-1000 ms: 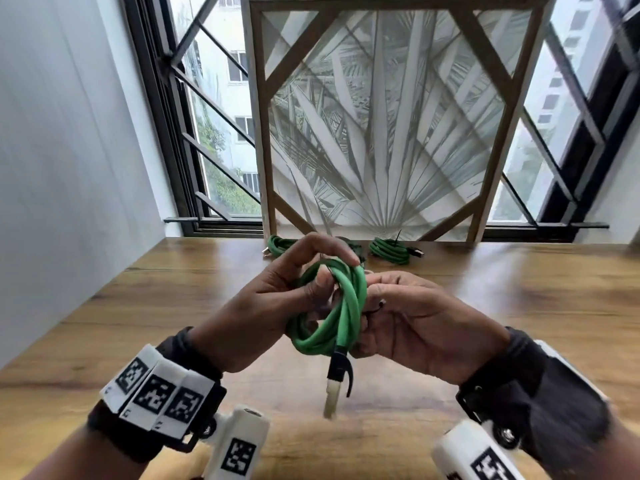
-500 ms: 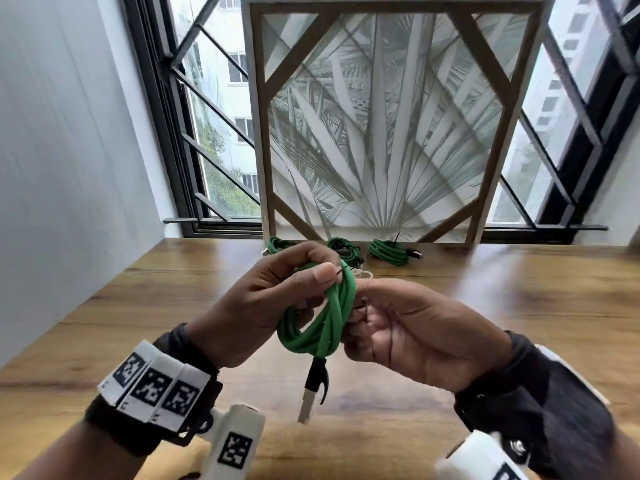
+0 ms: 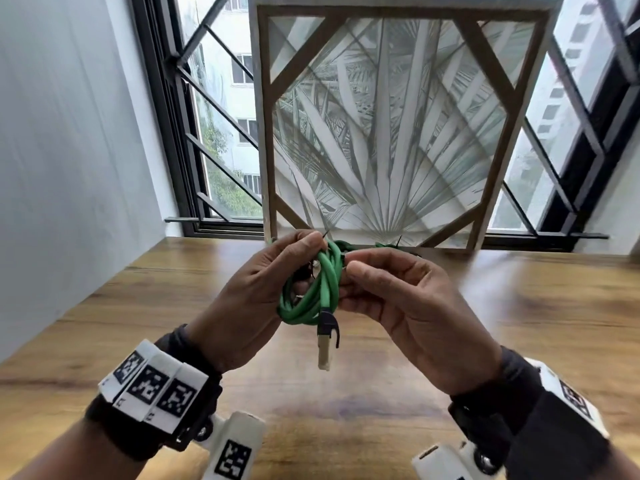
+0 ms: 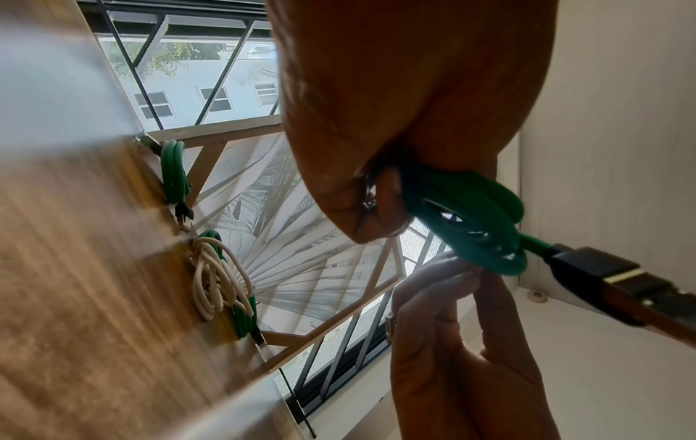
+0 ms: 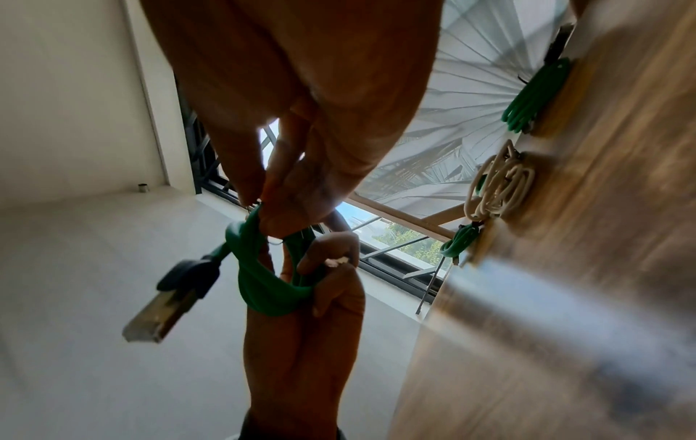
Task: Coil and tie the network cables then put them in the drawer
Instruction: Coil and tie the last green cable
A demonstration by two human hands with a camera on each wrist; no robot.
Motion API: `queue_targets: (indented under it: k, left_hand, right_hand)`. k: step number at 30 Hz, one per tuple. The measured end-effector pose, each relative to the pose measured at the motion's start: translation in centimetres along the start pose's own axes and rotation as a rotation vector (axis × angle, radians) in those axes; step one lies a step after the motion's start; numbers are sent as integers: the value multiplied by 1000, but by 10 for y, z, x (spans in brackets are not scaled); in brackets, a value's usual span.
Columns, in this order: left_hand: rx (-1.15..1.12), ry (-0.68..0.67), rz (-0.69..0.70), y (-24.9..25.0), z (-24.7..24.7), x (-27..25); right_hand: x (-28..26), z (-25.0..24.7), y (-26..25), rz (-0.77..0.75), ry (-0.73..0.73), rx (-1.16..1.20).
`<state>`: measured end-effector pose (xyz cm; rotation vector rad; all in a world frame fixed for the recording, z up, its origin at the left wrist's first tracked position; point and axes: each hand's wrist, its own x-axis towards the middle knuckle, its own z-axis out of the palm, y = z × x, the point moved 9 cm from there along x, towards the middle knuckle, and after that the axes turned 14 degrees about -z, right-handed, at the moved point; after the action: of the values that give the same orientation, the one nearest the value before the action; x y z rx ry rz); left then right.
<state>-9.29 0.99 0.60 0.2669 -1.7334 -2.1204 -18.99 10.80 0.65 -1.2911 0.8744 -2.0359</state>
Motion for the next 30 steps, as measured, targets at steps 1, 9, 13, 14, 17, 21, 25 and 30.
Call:
queue_targets:
  k: [1, 9, 13, 14, 17, 21, 25, 30]
  left_hand:
    - [7, -2, -1, 0, 1, 0]
    - [111, 41, -24, -2, -3, -2]
    - [118, 18, -42, -3, 4, -3]
    - [117, 10, -46, -3, 6, -3]
    - [109, -11, -46, -2, 8, -4]
    - [113, -26, -33, -1, 9, -4]
    - [125, -34, -32, 1, 10, -5]
    - [140, -43, -28, 1, 10, -6]
  right_hand:
    - [0, -2, -1, -26, 15, -36]
    - [-1, 0, -20, -295, -52, -451]
    - [-2, 1, -25, -381, -49, -500]
    - [-1, 2, -25, -389, -54, -506]
    - [-1, 3, -27, -421, -71, -527]
    - [-3, 5, -32, -463, -91, -575]
    - [-4, 8, -36, -485, -111, -587]
    - [-3, 7, -31, -447, -111, -518]
